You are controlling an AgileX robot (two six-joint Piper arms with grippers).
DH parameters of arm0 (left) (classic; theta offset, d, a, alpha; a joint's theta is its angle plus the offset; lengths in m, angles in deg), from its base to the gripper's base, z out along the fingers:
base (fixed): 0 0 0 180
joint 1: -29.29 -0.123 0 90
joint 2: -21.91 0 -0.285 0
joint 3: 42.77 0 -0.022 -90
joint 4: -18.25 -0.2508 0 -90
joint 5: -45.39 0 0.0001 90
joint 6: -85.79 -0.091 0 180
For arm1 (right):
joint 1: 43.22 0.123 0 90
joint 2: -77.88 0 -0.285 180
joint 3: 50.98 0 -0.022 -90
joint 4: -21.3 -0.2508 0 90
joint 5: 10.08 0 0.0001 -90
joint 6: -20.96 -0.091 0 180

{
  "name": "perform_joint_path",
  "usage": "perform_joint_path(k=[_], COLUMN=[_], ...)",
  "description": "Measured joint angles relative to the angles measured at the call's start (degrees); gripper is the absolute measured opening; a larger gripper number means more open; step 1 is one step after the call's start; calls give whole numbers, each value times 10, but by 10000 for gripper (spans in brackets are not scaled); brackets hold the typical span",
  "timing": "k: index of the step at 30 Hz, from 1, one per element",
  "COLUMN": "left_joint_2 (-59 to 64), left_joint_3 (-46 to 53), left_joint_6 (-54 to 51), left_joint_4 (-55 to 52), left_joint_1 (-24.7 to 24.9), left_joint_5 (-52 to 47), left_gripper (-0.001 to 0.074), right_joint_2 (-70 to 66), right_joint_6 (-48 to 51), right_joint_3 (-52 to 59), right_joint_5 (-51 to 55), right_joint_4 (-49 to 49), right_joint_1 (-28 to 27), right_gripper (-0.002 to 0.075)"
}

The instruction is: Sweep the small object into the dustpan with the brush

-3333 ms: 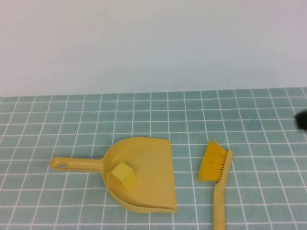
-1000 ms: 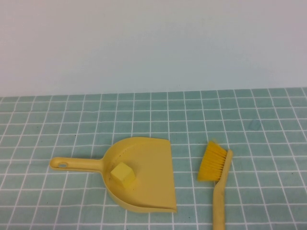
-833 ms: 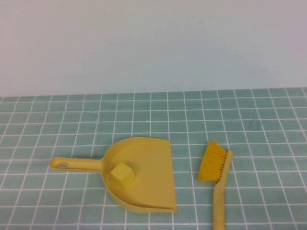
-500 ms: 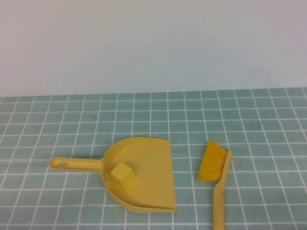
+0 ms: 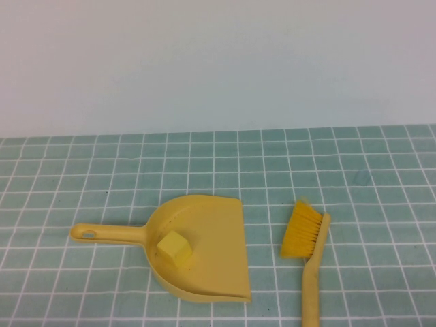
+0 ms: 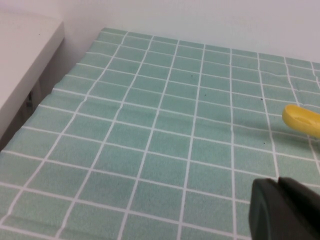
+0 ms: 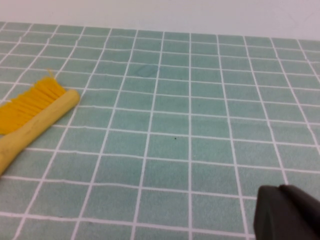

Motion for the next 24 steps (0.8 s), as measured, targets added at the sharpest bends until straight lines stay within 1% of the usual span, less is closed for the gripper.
perform_joint_path(k=[2,6,9,24], left_joint_2=[0,0,0,0], left_joint_3=[0,0,0,0], left_joint_6=[-2,-2,-2,-4], left_joint_4=[-10,-9,-9,-14], left_joint_1=[12,71,96,95], left_joint_5=[0,0,0,0], left_gripper=[0,0,0,0], right_joint_2=[0,0,0,0], right_joint_6=[0,0,0,0], right_joint_3=[0,0,0,0], right_joint_5=[0,0,0,0], right_joint_4=[0,0,0,0], right_joint_1=[0,0,0,0], right_gripper=[-1,-1,-1,-1])
